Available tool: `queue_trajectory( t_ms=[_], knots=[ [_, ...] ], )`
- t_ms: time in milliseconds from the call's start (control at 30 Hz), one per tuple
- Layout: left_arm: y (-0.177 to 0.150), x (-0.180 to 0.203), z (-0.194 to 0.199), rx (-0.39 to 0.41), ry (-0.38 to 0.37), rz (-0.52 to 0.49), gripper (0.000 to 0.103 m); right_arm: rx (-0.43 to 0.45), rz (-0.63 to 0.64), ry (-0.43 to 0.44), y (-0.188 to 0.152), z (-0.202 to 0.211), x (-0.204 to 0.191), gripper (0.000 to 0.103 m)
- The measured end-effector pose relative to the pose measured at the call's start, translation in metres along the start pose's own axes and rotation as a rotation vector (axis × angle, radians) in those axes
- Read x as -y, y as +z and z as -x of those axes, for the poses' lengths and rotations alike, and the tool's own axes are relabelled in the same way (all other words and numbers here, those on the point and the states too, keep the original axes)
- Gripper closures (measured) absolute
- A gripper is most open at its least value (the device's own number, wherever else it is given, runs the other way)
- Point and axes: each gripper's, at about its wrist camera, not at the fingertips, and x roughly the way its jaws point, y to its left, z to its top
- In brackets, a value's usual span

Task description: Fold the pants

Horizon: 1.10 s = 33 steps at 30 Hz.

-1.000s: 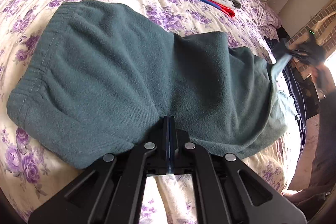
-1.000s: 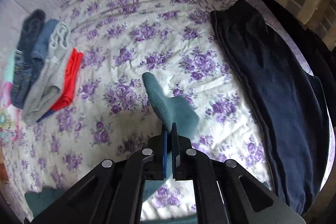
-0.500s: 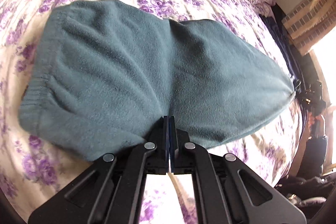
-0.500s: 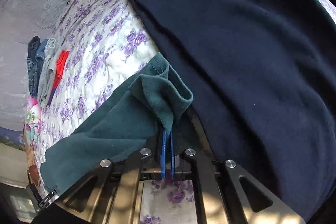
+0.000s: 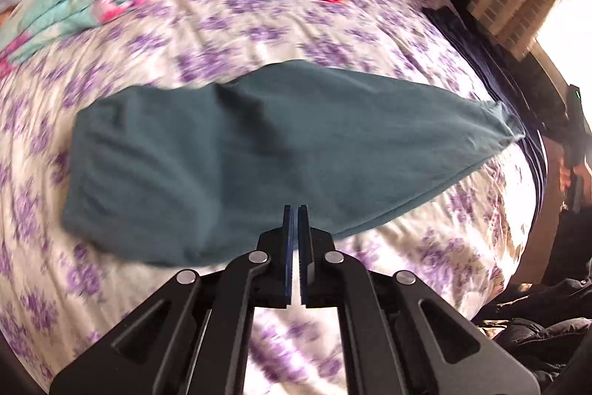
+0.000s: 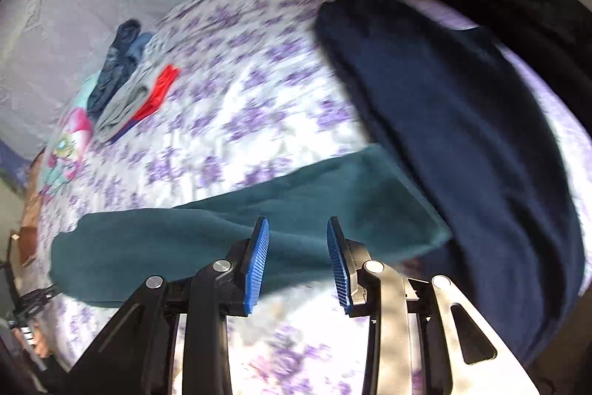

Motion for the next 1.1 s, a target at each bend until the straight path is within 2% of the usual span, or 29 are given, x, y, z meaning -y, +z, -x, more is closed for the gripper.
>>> queue_trajectory(
  t_ms=[33,100,167,233,367,500,567,667,800,967,1000,1033,1067,1100],
  knots=[
    [0.005,0.007,-0.007,-0.016,-0.007,-0.014,0.102,-0.050,-0.019,0.025,0.010,-0.015,-0.001,0.069],
    [0.011,0.014,-0.022,-0.046,-0.018,-0.024,0.102,-0.114,-0.024,0.010,0.024,-0.038,-0.007,0.069],
    [0.011,0.016,-0.036,-0.078,-0.008,-0.024,0.102,-0.133,0.016,-0.018,0.028,-0.048,-0.023,0.069],
    [0.011,0.013,-0.047,-0.107,-0.002,-0.013,0.102,-0.136,0.115,-0.009,0.031,-0.050,-0.044,0.069],
    [0.005,0.006,-0.055,-0.142,-0.005,-0.005,0.102,-0.225,0.356,-0.014,0.028,-0.055,-0.074,0.068],
    [0.001,0.000,-0.057,-0.160,-0.018,0.031,0.102,-0.253,0.551,-0.132,0.033,-0.059,-0.082,0.068],
    [-0.004,0.000,-0.055,-0.153,-0.013,0.048,0.102,-0.262,0.658,-0.161,0.037,-0.064,-0.080,0.068],
    [-0.012,-0.003,-0.054,-0.136,-0.014,0.093,0.102,-0.326,0.788,-0.172,0.029,-0.073,-0.082,0.068],
    [-0.016,-0.006,-0.053,-0.123,-0.018,0.143,0.102,-0.368,0.880,-0.118,0.015,-0.076,-0.083,0.068],
    [-0.012,-0.003,-0.055,-0.132,0.015,0.156,0.102,-0.422,0.897,-0.101,0.012,-0.088,-0.075,0.063],
    [-0.011,-0.003,-0.056,-0.132,0.018,0.158,0.102,-0.428,0.897,-0.089,0.011,-0.090,-0.073,0.064],
    [-0.011,-0.004,-0.056,-0.133,0.019,0.163,0.102,-0.427,0.912,-0.060,0.008,-0.090,-0.073,0.080],
    [-0.011,-0.005,-0.056,-0.133,0.019,0.168,0.102,-0.424,0.933,-0.032,0.005,-0.087,-0.074,0.092],
    [-0.011,-0.006,-0.056,-0.133,0.019,0.173,0.102,-0.410,0.946,-0.018,0.006,-0.083,-0.074,0.094]
  ],
)
